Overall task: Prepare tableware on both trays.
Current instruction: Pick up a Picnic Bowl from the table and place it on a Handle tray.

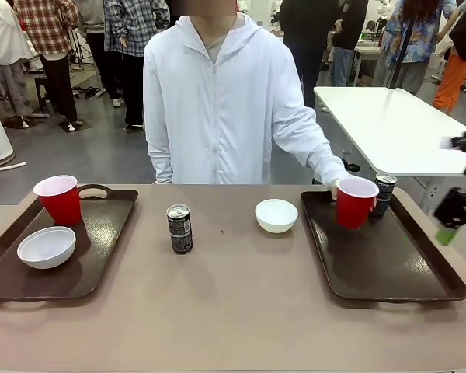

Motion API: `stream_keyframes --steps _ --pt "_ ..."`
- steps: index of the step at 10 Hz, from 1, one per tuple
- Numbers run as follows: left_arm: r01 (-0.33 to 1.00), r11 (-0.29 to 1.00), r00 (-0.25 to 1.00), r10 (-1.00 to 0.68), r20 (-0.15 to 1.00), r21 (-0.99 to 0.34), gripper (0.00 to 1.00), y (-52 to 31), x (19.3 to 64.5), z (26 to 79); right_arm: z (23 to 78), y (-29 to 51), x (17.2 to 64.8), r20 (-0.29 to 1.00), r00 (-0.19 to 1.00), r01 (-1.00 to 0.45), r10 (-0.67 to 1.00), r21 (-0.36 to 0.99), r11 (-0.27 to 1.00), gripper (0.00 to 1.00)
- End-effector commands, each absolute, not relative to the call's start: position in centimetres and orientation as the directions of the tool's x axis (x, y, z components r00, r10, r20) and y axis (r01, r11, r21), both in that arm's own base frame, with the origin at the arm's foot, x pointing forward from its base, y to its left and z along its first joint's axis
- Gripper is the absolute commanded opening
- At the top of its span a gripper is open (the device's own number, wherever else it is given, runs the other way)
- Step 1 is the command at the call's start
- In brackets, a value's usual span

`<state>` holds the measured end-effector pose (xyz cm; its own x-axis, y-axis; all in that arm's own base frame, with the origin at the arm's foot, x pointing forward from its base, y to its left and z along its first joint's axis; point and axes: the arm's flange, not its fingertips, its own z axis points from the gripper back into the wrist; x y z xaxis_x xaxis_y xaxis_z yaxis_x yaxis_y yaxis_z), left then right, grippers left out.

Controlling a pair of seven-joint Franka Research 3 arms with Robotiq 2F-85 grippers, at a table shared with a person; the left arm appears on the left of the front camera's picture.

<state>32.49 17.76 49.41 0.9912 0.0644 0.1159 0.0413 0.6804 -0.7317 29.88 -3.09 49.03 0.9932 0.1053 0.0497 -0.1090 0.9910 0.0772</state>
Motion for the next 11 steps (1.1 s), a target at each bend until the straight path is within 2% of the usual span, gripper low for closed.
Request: stream_keyframes --steps 1,5,8,11 --pt "0.047 0.669 0.99 0.068 0.124 -0.742 1.0 17.9 32.5 49.6 47.8 -4.3 26.7 0.058 0.994 -0.1 0.096 0.08 0.992 1.0" --pt "0.047 0.669 0.99 0.068 0.124 -0.742 1.0 17.9 32.5 49.6 47.0 -2.4 28.2 0.025 0.994 -0.105 0.104 0.067 0.992 1.0" --pt "0.047 0.669 0.99 0.068 0.124 -0.742 1.0 17.9 32.5 49.6 47.1 3.6 34.0 0.009 0.997 -0.076 0.076 0.106 0.991 1.0" --pt "0.047 0.669 0.99 0.068 0.124 -0.742 1.0 17.9 32.5 49.6 45.2 10.4 40.2 0.08 0.997 -0.002 -0.005 0.089 0.996 1.0"
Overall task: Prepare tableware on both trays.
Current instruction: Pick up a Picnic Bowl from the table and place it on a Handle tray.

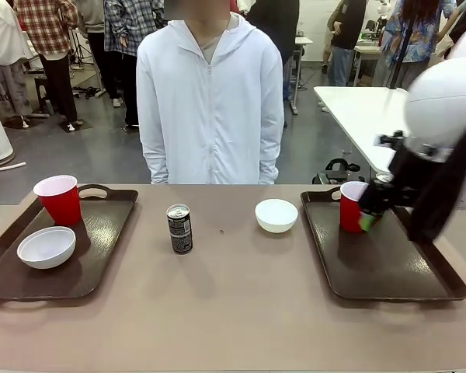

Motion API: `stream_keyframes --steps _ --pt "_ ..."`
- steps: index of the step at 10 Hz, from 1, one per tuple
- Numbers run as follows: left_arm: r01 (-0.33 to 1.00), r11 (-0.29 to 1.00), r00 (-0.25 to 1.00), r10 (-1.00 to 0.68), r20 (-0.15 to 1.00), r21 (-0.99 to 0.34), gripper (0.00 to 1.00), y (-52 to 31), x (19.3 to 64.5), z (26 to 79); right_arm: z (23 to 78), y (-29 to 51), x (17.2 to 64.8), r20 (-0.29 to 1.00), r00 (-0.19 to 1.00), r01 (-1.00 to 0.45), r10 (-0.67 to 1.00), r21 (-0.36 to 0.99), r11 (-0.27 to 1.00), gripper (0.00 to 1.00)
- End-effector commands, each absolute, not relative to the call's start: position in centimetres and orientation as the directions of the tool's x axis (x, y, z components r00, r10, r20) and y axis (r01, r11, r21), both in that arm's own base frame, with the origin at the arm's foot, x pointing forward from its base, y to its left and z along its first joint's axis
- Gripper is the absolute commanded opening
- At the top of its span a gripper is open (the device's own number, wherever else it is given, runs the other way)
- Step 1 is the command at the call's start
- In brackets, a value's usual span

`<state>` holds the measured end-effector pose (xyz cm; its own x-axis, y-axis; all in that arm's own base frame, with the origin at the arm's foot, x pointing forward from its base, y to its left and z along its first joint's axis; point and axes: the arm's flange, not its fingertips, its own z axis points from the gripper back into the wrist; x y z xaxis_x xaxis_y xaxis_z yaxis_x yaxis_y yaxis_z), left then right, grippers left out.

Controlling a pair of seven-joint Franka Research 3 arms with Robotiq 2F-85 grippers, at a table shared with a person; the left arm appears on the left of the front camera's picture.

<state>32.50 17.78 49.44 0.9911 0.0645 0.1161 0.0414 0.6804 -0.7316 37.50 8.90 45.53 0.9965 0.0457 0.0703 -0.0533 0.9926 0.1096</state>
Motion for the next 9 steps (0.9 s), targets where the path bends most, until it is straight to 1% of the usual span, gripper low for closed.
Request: stream_keyframes --steps 1,2,3,4,5,9 --pt "0.047 0.669 0.99 0.068 0.124 -0.742 1.0 17.9 32.5 49.6 44.5 12.5 41.2 0.092 0.996 0.004 -0.011 0.072 0.997 1.0" --pt "0.047 0.669 0.99 0.068 0.124 -0.742 1.0 17.9 32.5 49.6 43.9 14.2 42.2 0.107 0.994 0.001 -0.005 0.037 0.999 1.0" --pt "0.047 0.669 0.99 0.068 0.124 -0.742 1.0 17.9 32.5 49.6 43.4 15.4 42.9 0.1 0.995 0.005 -0.008 0.03 1.0 1.0" --pt "0.047 0.669 0.99 0.068 0.124 -0.742 1.0 17.9 32.5 49.6 43.1 15.2 42.4 0.088 0.994 -0.062 0.058 0.042 0.997 1.0" --pt "0.047 0.669 0.99 0.068 0.124 -0.742 1.0 17.9 32.5 49.6 43.6 14.8 42.0 0.101 0.995 -0.024 0.016 0.071 0.997 1.0" --pt "0.047 0.669 0.99 0.068 0.124 -0.742 1.0 17.9 32.5 49.6 43.5 14.9 42.5 0.099 0.995 -0.03 0.023 0.064 0.997 1.0"
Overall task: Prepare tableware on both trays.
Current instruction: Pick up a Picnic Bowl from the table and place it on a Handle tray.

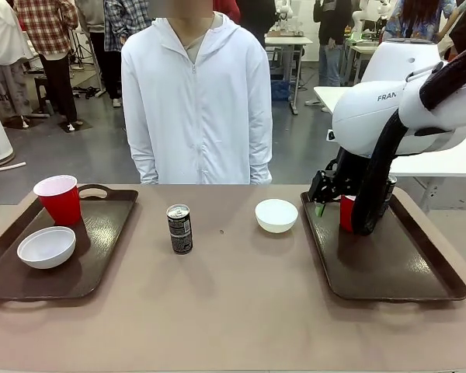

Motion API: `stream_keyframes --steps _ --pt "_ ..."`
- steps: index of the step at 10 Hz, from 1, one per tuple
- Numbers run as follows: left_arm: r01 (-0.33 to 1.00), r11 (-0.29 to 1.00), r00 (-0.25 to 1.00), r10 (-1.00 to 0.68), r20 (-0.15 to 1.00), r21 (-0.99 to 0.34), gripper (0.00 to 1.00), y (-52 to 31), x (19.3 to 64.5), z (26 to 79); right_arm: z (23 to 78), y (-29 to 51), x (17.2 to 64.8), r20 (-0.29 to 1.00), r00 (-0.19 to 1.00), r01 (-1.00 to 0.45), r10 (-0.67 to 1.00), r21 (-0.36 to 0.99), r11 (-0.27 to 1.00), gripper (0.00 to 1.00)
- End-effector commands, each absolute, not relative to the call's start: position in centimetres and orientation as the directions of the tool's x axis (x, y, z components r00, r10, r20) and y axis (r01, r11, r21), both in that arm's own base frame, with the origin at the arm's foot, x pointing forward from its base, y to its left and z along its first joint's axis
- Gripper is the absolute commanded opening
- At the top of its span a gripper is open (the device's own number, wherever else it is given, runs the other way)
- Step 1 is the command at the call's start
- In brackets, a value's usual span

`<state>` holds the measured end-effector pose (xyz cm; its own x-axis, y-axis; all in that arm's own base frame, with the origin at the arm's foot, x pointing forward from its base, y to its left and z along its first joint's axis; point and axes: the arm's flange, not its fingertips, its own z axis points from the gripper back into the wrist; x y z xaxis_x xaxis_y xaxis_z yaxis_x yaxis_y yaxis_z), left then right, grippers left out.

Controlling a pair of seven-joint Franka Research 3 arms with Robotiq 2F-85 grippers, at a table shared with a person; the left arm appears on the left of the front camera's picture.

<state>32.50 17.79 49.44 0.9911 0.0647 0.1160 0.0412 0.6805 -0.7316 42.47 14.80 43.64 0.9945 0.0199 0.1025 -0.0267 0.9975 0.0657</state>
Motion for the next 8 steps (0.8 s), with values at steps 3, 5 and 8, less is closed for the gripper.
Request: stream_keyframes --steps 3,5,8 --pt "0.047 0.669 0.99 0.068 0.124 -0.742 1.0 17.9 32.5 49.6 42.8 18.8 45.2 0.192 0.98 -0.052 0.043 0.041 0.998 1.0" --pt "0.047 0.669 0.99 0.068 0.124 -0.742 1.0 17.9 32.5 49.6 43.1 20.5 48.9 0.261 0.965 0.01 -0.019 0.035 0.999 1.0" --pt "0.047 0.669 0.99 0.068 0.124 -0.742 1.0 17.9 32.5 49.6 41.8 21.5 54.3 0.299 0.95 0.073 -0.092 0.074 0.995 1.0"
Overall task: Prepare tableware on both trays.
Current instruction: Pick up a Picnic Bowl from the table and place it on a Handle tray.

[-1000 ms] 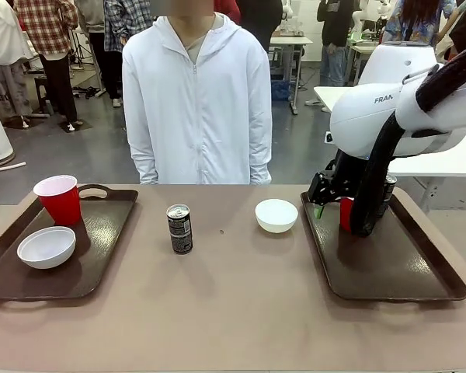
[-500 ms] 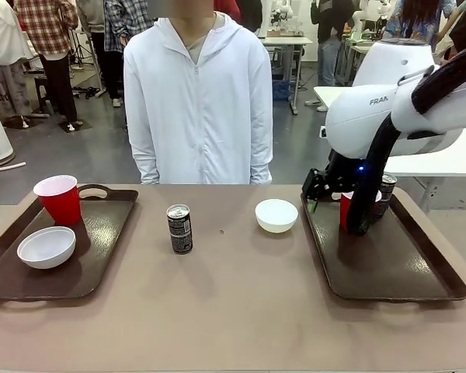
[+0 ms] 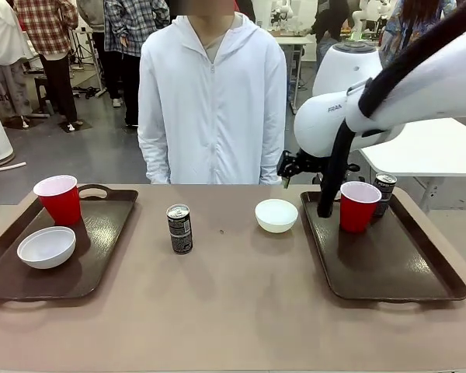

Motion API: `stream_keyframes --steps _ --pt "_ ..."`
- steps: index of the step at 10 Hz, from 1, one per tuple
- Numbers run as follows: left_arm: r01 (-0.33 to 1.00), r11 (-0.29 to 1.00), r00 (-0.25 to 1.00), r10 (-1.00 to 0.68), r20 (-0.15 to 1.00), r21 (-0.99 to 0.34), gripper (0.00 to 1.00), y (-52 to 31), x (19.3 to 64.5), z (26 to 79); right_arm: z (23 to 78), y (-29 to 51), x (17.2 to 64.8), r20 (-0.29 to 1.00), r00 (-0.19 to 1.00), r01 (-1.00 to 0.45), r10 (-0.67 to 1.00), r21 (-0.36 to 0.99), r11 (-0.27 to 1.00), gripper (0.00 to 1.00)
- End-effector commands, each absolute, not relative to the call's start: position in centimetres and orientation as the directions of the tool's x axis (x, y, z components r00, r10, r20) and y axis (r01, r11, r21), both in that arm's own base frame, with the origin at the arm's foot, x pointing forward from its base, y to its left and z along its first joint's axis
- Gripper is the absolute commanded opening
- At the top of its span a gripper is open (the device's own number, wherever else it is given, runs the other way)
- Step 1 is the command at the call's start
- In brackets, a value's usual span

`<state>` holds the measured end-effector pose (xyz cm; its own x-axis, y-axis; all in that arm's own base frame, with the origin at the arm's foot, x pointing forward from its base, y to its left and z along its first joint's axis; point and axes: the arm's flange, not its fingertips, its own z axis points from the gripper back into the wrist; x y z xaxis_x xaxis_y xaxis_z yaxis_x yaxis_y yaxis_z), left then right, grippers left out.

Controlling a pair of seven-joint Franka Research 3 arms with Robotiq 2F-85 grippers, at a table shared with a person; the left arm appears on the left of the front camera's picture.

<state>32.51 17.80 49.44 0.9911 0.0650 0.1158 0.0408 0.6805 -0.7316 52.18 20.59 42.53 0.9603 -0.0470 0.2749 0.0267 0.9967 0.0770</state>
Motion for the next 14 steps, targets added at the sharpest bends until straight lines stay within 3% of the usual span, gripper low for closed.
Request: stream_keyframes --steps 1,5,14 --pt "0.047 0.669 0.99 0.068 0.124 -0.742 1.0 17.9 32.5 49.6 41.1 21.4 55.8 0.309 0.943 0.093 -0.12 0.101 0.991 1.0" --pt "0.047 0.669 0.99 0.068 0.124 -0.742 1.0 17.9 32.5 49.6 41.8 20.5 54.1 0.282 0.956 0.051 -0.076 0.095 0.994 1.0" --pt "0.047 0.669 0.99 0.068 0.124 -0.742 1.0 17.9 32.5 49.6 36.2 22.1 56.6 0.14 0.987 -0.09 0.076 0.103 0.991 1.0"
